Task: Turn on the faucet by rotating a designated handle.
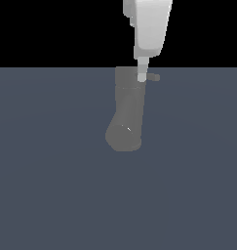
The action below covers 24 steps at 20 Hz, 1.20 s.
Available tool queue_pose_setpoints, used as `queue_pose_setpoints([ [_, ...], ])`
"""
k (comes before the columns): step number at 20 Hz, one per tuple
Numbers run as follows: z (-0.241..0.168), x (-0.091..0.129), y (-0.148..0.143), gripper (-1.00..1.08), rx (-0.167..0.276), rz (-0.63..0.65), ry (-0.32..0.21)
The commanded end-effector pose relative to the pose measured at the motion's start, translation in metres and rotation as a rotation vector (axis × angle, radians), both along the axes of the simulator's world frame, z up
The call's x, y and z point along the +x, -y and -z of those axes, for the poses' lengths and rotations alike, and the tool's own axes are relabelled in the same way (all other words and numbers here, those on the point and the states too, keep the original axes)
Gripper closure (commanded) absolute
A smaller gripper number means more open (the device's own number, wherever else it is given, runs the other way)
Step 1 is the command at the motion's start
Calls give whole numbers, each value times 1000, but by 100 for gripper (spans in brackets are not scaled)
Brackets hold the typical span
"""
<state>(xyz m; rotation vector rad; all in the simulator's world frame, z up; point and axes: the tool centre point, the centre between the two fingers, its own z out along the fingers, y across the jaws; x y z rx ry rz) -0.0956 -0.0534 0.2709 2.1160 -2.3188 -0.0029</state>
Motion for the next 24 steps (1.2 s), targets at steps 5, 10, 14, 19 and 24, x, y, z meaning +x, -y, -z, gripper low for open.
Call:
queue_pose_setpoints([
  [5,0,14,31,108,0,27,3],
  [10,0,25,48,108,0,35,3],
  [14,0,33,61,108,0,41,3],
  [19,0,42,77,108,0,49,3],
  [24,0,51,92,108,0,56,3],
])
